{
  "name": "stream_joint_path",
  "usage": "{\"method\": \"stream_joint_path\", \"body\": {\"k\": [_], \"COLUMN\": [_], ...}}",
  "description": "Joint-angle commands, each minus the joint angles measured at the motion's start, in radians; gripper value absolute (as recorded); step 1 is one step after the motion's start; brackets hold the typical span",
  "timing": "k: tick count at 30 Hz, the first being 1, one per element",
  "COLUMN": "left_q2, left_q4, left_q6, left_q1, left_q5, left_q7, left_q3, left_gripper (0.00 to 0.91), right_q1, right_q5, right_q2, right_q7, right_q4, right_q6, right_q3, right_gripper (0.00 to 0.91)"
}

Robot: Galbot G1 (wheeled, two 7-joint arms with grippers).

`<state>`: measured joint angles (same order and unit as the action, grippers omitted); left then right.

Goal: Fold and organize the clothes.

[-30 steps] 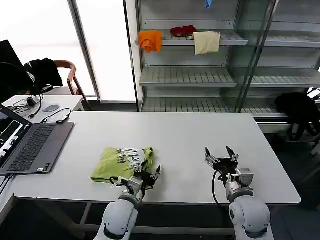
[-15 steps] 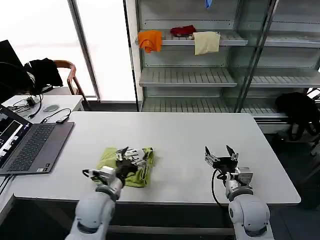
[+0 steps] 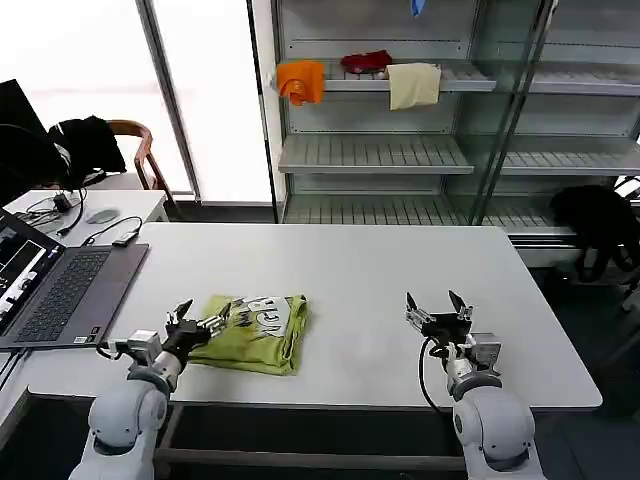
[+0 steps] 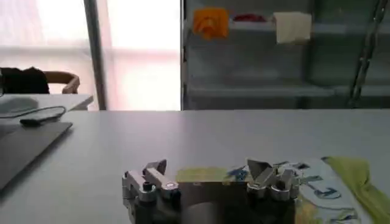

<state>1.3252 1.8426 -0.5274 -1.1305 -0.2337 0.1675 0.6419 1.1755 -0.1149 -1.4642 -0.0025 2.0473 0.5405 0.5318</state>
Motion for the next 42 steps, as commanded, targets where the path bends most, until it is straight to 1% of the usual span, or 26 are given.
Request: {"method": "stream_joint_path", "body": {"k": [1,9,10,11,12,15,18,20,22,24,25,26,27,39,42], "left_q2": [-0.030,-0.022,-0.019,-0.017,-0.015,-0.010,-0.003,0.001,0.007,0.010,0.013,0.015,0.016,0.029,0.031], "left_q4": [-0.124,-0.116,-0.112,-0.109,-0.103,-0.092,-0.084,-0.080,-0.079,-0.078,-0.079,-0.078,-0.078,-0.085,-0.083], "left_q6": [0.016,0.001,-0.004,-0.004,-0.005,-0.011,-0.016,-0.020,-0.022,-0.025,-0.025,-0.025,-0.025,-0.022,-0.008], "left_q1": [0.006,-0.004,-0.007,-0.010,-0.012,-0.020,-0.025,-0.028,-0.031,-0.033,-0.035,-0.035,-0.035,-0.029,-0.030], "left_q5": [0.009,0.011,0.011,0.010,0.010,0.002,-0.009,-0.021,-0.026,-0.036,-0.041,-0.043,-0.050,-0.087,-0.092], "left_q7": [0.007,0.016,0.016,0.020,0.030,0.039,0.042,0.042,0.042,0.042,0.041,0.042,0.041,0.041,0.031], "left_q3": [0.055,0.049,0.047,0.047,0.045,0.039,0.035,0.032,0.029,0.028,0.026,0.026,0.025,0.018,0.020], "left_gripper": [0.907,0.907,0.816,0.786,0.725,0.705,0.665,0.595,0.423,0.292,0.161,0.101,0.010,0.010,0.010], "right_q1": [0.008,0.013,0.013,0.013,0.014,0.013,0.014,0.014,0.015,0.015,0.014,0.014,0.014,0.003,0.002], "right_q5": [0.001,0.001,0.001,0.001,0.001,0.001,0.001,0.001,0.000,0.001,0.001,0.001,0.001,0.005,0.006], "right_q2": [0.000,-0.003,-0.004,-0.004,-0.004,-0.005,-0.007,-0.008,-0.007,-0.008,-0.007,-0.007,-0.007,-0.016,-0.016], "right_q7": [-0.002,-0.002,-0.002,-0.002,-0.002,0.000,0.001,0.001,0.002,0.003,0.004,0.004,0.005,0.014,0.016], "right_q4": [0.004,0.005,0.006,0.006,0.006,0.005,0.006,0.006,0.006,0.006,0.006,0.006,0.005,-0.008,-0.010], "right_q6": [-0.002,-0.006,-0.006,-0.006,-0.006,-0.007,-0.007,-0.008,-0.008,-0.009,-0.008,-0.009,-0.009,-0.008,-0.008], "right_q3": [0.002,0.004,0.004,0.004,0.004,0.004,0.005,0.006,0.008,0.009,0.010,0.010,0.011,0.010,0.010], "right_gripper": [0.907,0.907,0.907,0.907,0.907,0.907,0.907,0.907,0.907,0.907,0.907,0.907,0.907,0.907,0.907]}}
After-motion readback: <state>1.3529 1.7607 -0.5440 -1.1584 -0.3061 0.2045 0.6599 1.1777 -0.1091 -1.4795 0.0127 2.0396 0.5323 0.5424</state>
